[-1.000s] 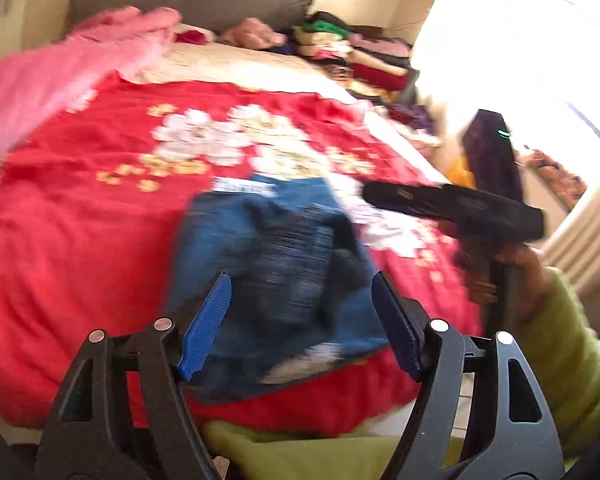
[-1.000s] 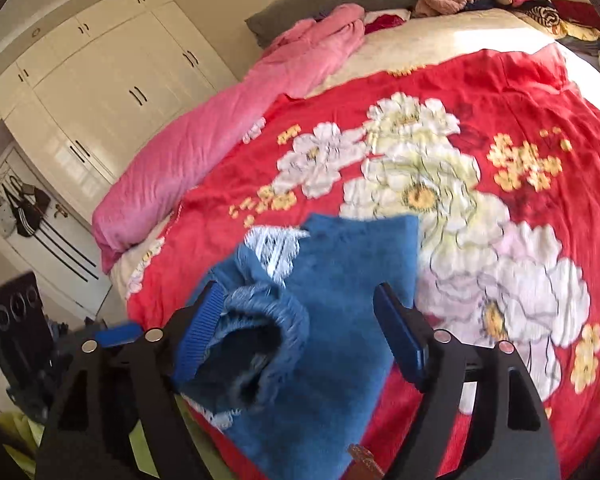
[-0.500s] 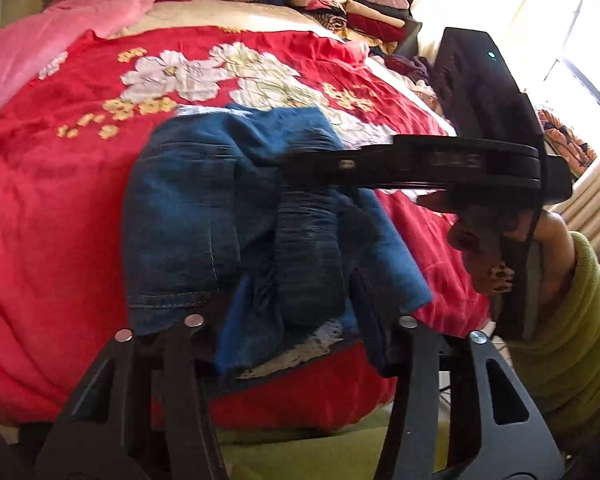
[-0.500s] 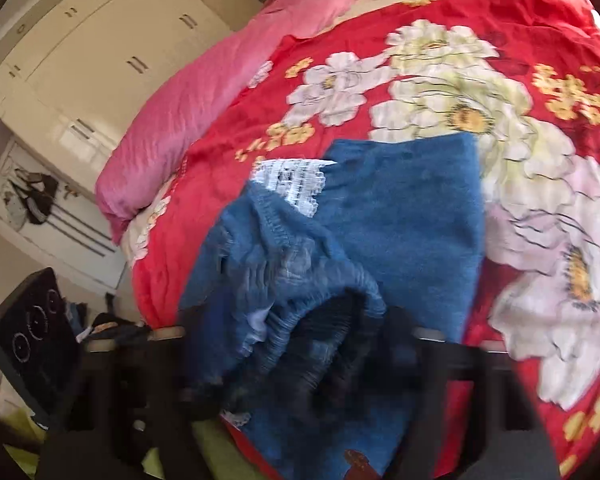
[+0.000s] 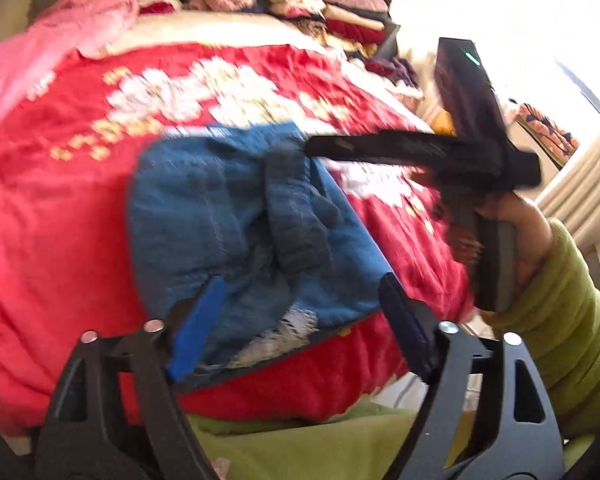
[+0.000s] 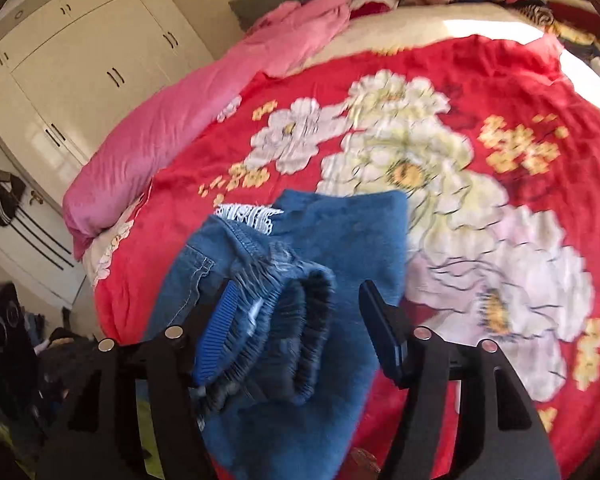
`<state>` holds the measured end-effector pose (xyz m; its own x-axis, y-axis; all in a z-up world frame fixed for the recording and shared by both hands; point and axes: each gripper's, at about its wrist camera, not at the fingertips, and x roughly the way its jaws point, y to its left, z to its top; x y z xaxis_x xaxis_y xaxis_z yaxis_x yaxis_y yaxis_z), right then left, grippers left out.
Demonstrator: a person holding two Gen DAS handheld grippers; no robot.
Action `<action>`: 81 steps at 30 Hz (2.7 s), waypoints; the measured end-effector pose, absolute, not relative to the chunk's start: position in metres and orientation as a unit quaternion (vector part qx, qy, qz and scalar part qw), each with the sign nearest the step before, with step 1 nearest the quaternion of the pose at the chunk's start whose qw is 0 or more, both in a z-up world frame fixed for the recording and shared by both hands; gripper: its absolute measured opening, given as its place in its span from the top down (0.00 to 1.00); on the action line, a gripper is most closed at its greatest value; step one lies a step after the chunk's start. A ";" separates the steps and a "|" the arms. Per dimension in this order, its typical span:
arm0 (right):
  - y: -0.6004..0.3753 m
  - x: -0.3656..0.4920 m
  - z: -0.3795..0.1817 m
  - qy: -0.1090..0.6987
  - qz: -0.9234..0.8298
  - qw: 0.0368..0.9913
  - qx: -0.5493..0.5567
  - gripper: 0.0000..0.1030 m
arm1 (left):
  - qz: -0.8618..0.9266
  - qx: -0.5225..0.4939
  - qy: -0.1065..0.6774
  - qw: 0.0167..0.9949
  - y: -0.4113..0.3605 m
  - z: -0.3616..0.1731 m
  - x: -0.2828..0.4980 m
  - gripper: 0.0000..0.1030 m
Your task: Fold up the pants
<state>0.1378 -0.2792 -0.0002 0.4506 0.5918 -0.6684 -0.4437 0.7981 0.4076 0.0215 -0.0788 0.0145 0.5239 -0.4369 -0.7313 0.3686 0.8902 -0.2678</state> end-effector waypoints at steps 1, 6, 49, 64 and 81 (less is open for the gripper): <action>-0.284 0.128 0.007 0.415 0.309 0.852 0.082 0.34 | -0.222 -0.039 0.424 0.877 -0.075 0.019 0.022 0.22; -0.286 0.083 0.029 0.380 0.330 0.862 0.053 0.27 | -0.165 -0.026 0.409 0.897 -0.059 0.033 0.035 0.13; -0.239 0.007 0.025 0.357 0.412 0.834 -0.081 0.53 | -0.124 0.013 0.426 0.896 -0.065 0.025 0.104 0.36; -0.303 0.017 0.065 0.306 0.311 0.899 -0.022 0.18 | -0.110 0.027 0.378 0.919 -0.070 0.061 0.073 0.11; -0.299 0.015 0.081 0.283 0.279 0.917 -0.020 0.08 | -0.102 0.035 0.363 0.926 -0.065 0.068 0.041 0.09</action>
